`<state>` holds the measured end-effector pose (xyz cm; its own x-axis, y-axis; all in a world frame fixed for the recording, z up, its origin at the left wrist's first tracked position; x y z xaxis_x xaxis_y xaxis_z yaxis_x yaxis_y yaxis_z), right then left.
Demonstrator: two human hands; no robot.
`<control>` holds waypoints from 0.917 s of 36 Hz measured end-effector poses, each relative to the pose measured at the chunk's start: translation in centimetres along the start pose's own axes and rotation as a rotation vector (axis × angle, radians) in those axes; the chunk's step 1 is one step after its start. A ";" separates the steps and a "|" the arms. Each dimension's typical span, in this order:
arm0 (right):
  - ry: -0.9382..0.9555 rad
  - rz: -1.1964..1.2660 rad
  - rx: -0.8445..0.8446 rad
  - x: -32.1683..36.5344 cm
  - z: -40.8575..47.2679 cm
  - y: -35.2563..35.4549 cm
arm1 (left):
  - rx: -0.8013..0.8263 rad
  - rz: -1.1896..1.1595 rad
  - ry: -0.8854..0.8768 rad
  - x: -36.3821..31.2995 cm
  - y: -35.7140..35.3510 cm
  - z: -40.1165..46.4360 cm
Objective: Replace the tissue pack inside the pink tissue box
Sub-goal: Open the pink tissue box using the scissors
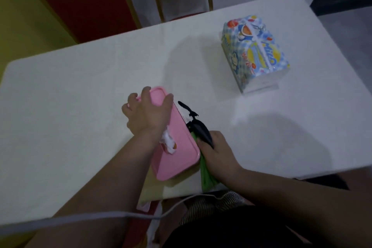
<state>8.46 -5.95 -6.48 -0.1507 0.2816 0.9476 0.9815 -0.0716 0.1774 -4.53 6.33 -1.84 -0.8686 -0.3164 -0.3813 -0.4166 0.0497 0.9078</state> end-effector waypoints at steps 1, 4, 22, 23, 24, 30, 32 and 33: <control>0.007 0.024 0.003 0.1 0.1 -0.1 | -0.005 0.005 0.003 0.0 0.0 -0.1; 0.033 0.129 0.051 0.7 0.9 -0.1 | -0.017 0.031 -0.002 -0.1 -0.1 -0.1; 0.041 -0.005 -0.017 4.3 11.3 -2.2 | 0.041 0.093 -0.131 -0.4 0.3 0.1; 0.026 -0.017 -0.014 4.2 11.6 -2.1 | 0.054 0.098 -0.149 -0.4 0.4 0.2; 0.018 -0.026 -0.011 4.3 11.8 -1.9 | 0.071 0.107 -0.174 -0.5 0.6 0.3; 0.007 -0.047 0.008 3.7 11.5 0.5 | 0.322 0.200 -0.452 -1.5 2.1 2.1; 0.032 -0.057 -0.002 3.3 10.8 1.4 | 0.366 0.314 -0.475 -2.3 2.3 2.2; 0.041 -0.064 -0.001 3.1 10.4 1.7 | 0.346 0.363 -0.426 -2.4 2.2 2.1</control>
<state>10.87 4.77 -5.98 -0.2183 0.2463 0.9443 0.9695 -0.0554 0.2386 -3.88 9.15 0.71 -0.9708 0.1775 -0.1615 -0.0771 0.4064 0.9104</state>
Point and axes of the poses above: each hand's wrist, its own z-axis towards the middle knuckle, its own y-axis out of the back of the hand, x = y × z, the point moved 1 cm from there along z, towards the middle knuckle, and after that the axes turned 1 degree about z, right-handed, at the moved point
